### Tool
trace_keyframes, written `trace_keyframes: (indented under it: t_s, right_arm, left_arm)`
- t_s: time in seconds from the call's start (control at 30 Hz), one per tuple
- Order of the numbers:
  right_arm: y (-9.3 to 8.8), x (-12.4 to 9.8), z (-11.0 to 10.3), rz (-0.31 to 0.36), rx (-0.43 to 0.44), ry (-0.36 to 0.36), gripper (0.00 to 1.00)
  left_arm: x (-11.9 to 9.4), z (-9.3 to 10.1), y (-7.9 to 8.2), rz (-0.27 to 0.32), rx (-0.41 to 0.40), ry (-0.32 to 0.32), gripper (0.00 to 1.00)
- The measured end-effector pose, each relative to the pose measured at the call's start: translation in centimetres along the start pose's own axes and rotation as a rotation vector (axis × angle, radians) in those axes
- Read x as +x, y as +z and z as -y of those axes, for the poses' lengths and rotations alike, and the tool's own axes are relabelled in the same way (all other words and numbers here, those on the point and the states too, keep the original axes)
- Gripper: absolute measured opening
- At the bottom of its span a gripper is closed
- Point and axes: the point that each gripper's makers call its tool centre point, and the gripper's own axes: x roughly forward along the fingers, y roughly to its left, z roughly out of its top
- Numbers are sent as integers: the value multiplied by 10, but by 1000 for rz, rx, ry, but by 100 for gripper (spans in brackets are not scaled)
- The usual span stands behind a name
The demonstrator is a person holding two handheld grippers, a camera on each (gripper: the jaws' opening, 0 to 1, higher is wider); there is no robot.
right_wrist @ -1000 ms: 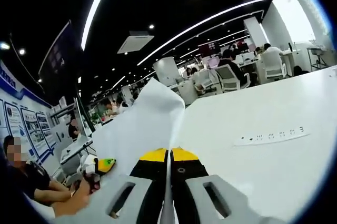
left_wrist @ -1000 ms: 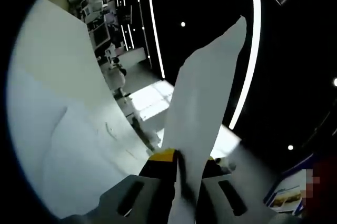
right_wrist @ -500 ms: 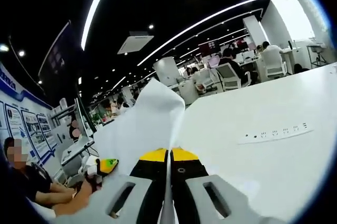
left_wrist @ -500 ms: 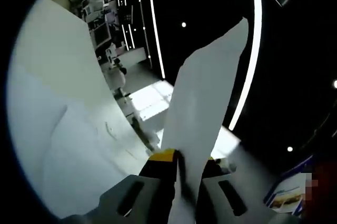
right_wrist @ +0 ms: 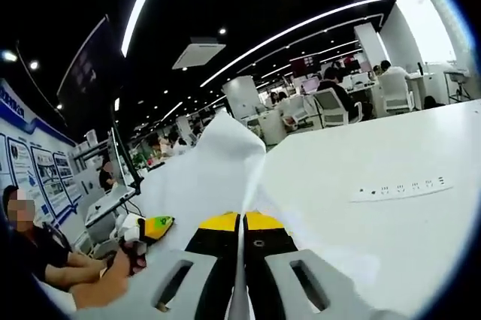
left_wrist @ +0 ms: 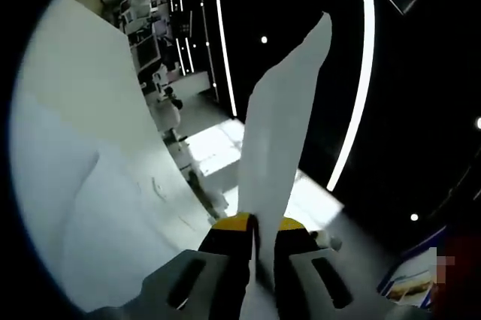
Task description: Organize the stack of printing papers by aligning and flattening the scattered papers on the table
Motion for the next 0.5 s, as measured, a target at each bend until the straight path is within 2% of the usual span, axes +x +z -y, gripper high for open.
trace_keyframes:
  t_s: [0.5]
  right_arm:
    - [-2,6,-7,27,7,-9,0]
  left_arm:
    - [0,0,-3,4,-1,7,9]
